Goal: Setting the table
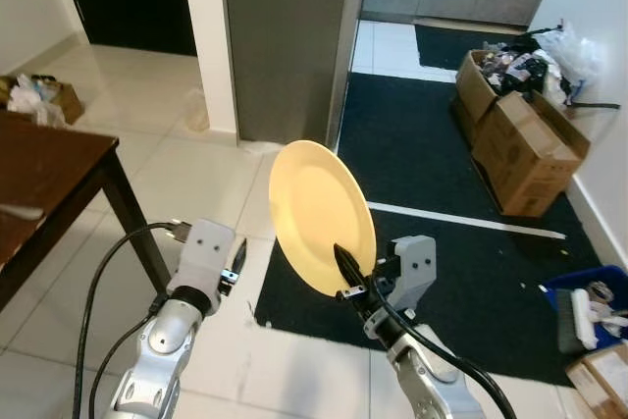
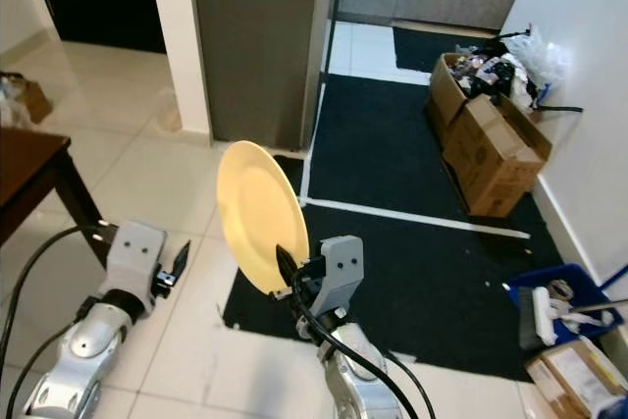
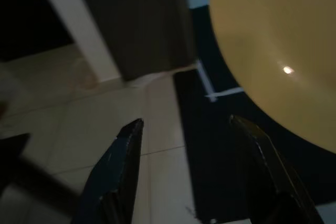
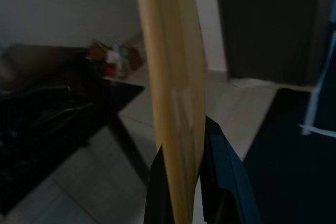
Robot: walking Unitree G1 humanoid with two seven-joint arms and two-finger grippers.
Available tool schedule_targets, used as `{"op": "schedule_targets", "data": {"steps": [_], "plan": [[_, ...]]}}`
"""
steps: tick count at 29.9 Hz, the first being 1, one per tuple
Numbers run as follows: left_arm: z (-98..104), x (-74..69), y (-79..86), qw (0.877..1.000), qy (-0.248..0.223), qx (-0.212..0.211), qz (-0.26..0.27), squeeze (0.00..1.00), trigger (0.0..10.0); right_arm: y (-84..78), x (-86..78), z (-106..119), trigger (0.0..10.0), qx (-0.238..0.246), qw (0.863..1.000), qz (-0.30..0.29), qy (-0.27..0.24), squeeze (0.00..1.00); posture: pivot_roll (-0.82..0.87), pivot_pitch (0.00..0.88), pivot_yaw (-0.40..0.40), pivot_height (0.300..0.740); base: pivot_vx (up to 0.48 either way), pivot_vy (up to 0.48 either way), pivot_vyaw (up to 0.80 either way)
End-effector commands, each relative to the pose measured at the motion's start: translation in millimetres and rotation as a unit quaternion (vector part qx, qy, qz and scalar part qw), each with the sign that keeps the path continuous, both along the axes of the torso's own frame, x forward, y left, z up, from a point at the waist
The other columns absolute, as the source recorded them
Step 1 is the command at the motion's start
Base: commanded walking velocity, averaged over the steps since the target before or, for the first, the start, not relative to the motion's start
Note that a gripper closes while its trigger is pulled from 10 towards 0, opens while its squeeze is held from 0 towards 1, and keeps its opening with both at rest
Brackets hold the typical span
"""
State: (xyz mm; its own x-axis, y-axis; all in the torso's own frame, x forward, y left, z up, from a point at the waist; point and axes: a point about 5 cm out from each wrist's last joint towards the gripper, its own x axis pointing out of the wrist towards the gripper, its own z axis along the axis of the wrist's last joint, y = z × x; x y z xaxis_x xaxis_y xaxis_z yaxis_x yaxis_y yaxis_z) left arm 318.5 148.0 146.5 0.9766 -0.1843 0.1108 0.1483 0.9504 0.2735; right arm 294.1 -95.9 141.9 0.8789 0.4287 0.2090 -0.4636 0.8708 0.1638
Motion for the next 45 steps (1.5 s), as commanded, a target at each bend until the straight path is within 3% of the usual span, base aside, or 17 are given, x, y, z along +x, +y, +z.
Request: {"op": "schedule_targets", "data": {"steps": [1,15,24,45], "plan": [[-2.7,-2.3,-2.0,1.000,0.008,0.001,-0.008,0.00,10.0,-3.6,-1.2,-0.1,10.0,0.007,1.000,-0.006,0.002,0.00,0.06,0.119,0.047,0.740,0.000,0.000,0.00],[-7.9,-5.3,-7.2,0.997,0.054,-0.039,-0.022,0.00,10.0,-3.4,-4.8,-2.7,10.0,0.008,1.000,-0.002,0.016,0.00,0.06,0.127,0.049,0.740,0.000,0.000,0.00],[-8.3,-5.9,-7.6,0.997,0.068,-0.038,-0.021,0.00,10.0,-4.0,-4.2,-3.2,10.0,0.005,1.000,-0.005,0.018,0.00,0.06,0.129,0.048,0.740,0.000,0.000,0.00],[-6.0,-5.7,-6.8,0.997,0.068,-0.034,-0.018,0.00,10.0,-1.3,-1.1,6.7,10.0,0.023,1.000,-0.004,0.007,0.00,0.06,0.131,0.052,0.740,0.000,0.000,0.77]]}}
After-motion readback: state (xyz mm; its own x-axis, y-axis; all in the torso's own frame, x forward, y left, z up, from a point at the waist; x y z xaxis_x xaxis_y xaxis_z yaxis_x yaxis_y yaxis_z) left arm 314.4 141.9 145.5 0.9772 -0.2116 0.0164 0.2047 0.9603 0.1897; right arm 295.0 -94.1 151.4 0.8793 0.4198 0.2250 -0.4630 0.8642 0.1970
